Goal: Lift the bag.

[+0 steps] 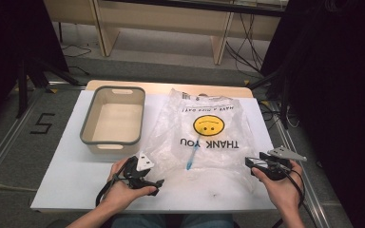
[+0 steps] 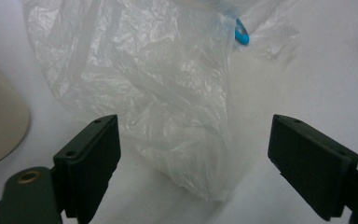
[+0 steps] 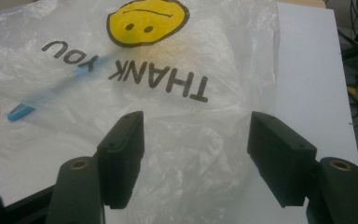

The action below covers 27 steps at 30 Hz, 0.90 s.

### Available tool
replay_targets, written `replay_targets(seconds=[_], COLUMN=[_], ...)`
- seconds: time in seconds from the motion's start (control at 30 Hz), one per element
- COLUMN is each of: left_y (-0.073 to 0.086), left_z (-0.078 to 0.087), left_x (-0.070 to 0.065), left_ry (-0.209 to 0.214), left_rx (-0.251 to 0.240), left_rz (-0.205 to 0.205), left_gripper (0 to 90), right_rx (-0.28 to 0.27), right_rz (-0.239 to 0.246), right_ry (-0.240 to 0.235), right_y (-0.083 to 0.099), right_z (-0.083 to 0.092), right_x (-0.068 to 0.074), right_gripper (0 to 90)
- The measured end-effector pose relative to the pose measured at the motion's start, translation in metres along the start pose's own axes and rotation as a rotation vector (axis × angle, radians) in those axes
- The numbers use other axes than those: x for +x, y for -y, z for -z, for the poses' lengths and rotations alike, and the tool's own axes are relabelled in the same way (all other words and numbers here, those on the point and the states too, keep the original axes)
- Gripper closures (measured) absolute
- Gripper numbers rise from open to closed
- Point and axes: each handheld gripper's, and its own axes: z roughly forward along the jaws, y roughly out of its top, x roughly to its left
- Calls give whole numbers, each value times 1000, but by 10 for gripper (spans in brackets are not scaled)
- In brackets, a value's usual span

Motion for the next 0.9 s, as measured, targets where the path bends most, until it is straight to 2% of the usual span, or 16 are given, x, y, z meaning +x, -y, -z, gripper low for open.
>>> replay_targets(seconds=[0.1,0.2,0.27,0.37,0.47,0.5,0.57,0.63,0.73,0.77,0.9], left_y=[3,2,2,3,3,3,3,3,4,4,4], left_z=[-2,-2,-2,-5,-11,-12,-14,-17,-20,-21,-21], left_x=[-3,-4,-5,-4,-4,-4,-4,-5,-5,-5,-3], left_ry=[-7,-2,-2,-1,9,17,25,31,41,43,53], left_rx=[23,18,12,25,41,51,59,71,89,91,94], left_rz=[13,27,21,-8,-26,-32,-40,-48,-57,-58,-50], left_gripper=[207,306,362,450,512,543,556,584,615,635,655], right_rx=[9,27,44,75,112,139,151,175,228,263,285], right_rz=[-1,4,12,25,62,87,92,119,148,162,170], right_ry=[-7,-22,-32,-48,-64,-72,-78,-91,-100,-105,-108], right_y=[3,7,9,14,19,23,25,29,36,40,44], right_z=[2,5,6,7,8,7,6,4,-2,-6,-8], right_x=[2,6,8,13,18,22,23,25,27,26,24], right_gripper=[368,365,365,365,364,363,364,369,380,395,434])
